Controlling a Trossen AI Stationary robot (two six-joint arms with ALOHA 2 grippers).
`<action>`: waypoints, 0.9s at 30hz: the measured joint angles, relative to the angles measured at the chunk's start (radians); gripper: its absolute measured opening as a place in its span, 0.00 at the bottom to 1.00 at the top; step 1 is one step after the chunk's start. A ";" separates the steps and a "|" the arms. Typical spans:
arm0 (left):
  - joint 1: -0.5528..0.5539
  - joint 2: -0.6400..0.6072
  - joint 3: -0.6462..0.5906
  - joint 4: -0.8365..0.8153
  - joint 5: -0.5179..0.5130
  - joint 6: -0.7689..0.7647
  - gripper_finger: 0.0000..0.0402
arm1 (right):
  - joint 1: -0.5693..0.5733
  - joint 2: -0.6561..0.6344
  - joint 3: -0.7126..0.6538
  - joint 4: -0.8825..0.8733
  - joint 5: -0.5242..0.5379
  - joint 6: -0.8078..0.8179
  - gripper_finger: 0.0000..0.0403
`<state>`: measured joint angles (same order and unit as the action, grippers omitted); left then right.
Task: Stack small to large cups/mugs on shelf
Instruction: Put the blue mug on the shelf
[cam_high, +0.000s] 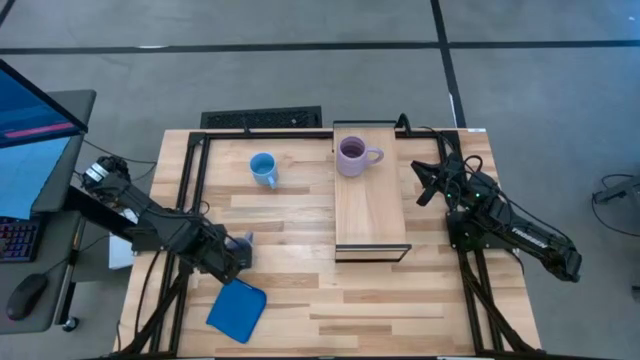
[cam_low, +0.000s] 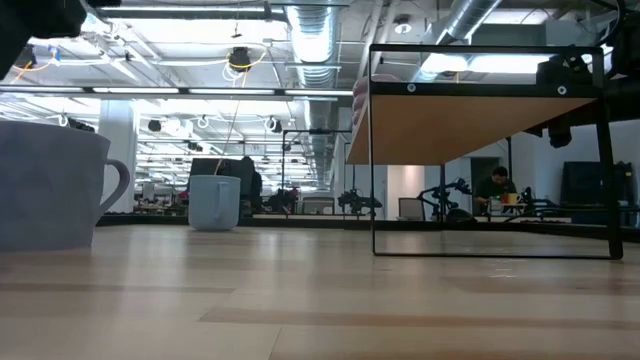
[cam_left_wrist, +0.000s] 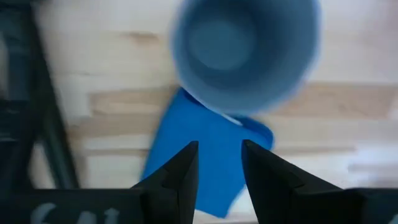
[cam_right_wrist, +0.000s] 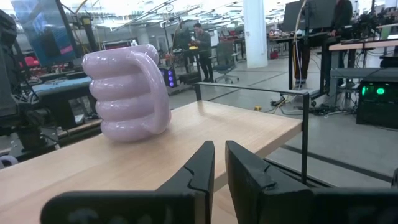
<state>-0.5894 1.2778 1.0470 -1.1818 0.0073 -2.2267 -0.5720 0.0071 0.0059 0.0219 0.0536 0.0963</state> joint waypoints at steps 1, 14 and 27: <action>0.008 0.000 0.000 -0.021 0.011 -0.001 0.28 | 0.000 0.000 0.000 0.000 0.000 0.000 0.16; 0.061 0.000 -0.002 -0.057 0.076 -0.004 0.28 | 0.000 0.000 0.000 0.000 0.000 -0.001 0.16; 0.066 0.112 -0.003 -0.066 0.096 -0.003 0.28 | 0.000 0.000 0.000 0.009 0.000 -0.001 0.16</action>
<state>-0.5232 1.3895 1.0443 -1.2478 0.1037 -2.2299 -0.5716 0.0071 0.0059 0.0310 0.0536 0.0952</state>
